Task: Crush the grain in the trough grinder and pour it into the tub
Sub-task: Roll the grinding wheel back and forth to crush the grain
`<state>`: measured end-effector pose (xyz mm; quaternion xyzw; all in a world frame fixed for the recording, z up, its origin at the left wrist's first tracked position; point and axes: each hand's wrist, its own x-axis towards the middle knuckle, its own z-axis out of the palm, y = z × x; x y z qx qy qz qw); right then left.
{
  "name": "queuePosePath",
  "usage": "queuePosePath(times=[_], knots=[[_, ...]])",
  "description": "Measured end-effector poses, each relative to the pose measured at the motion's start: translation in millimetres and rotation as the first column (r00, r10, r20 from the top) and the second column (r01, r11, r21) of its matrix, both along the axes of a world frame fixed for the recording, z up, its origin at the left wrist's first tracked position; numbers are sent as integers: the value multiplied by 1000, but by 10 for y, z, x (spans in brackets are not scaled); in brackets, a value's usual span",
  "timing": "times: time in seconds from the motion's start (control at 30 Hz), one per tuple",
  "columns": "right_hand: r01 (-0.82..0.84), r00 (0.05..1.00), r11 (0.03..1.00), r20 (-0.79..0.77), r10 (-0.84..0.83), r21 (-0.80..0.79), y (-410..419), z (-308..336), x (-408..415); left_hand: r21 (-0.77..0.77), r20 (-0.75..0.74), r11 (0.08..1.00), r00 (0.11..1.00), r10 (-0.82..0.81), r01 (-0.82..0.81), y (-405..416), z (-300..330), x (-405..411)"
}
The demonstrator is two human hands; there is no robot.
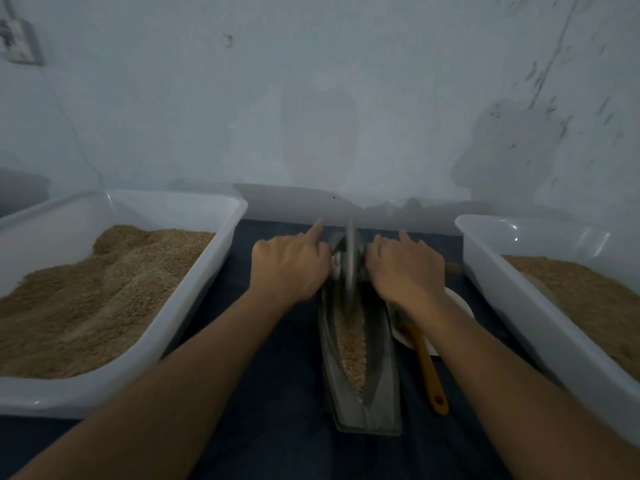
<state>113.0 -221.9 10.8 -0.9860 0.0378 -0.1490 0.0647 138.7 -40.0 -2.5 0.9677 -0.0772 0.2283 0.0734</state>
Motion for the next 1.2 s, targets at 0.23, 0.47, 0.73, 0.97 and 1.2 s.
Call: queuePosePath(times=[0.23, 0.47, 0.73, 0.97, 1.2], knots=[[-168, 973, 986, 162, 164, 14, -37, -166, -1085, 11, 210, 972, 950, -231, 234, 271, -216, -1017], [-130, 988, 991, 92, 126, 37, 6, -130, -527, 96, 53, 990, 993, -105, 100, 148, -79, -591], [53, 999, 993, -3, -53, 107, -67, -45, 74, 131, 24, 991, 1000, 17, -20, -154, 122, 71], [-175, 962, 985, 209, 174, -16, 3, -152, -929, -1, 193, 979, 960, -201, 206, 262, -217, -911], [-149, 984, 989, 98, 148, -5, -6, -92, -653, 31, 3, 987, 988, -157, 157, 178, -54, -655]])
